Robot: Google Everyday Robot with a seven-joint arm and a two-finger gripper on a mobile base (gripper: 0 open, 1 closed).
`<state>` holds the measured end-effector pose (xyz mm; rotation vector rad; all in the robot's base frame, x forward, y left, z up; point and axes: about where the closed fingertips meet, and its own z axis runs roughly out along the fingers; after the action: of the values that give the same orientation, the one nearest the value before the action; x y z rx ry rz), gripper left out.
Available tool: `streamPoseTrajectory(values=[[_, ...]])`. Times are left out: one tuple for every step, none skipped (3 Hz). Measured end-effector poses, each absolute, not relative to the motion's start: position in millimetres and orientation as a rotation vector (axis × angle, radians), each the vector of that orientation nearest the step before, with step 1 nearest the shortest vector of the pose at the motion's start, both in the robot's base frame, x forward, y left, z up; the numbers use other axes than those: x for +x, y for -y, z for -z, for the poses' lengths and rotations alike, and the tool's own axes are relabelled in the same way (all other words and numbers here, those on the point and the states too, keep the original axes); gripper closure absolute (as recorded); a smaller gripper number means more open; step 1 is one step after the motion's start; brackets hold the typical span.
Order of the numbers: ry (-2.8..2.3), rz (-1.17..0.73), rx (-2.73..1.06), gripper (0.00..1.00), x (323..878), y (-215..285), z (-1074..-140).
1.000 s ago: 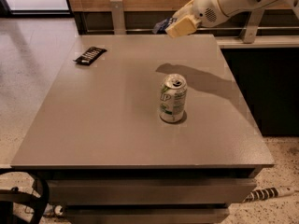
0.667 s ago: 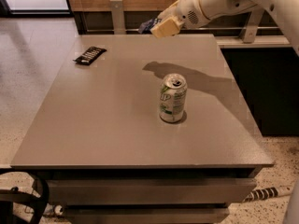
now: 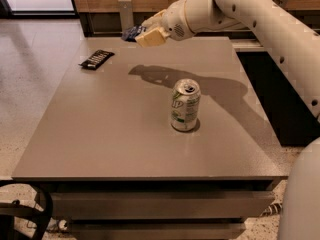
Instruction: Move rxbar blueberry near rxbar chocolate
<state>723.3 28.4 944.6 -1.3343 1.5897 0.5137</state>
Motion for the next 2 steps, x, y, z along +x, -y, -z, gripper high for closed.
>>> streamPoseTrajectory(values=[[-1.531, -0.553, -1.391, 1.0, 727.0, -59.8, -937.6], [-1.531, -0.553, -1.391, 1.0, 727.0, -59.8, -937.6]])
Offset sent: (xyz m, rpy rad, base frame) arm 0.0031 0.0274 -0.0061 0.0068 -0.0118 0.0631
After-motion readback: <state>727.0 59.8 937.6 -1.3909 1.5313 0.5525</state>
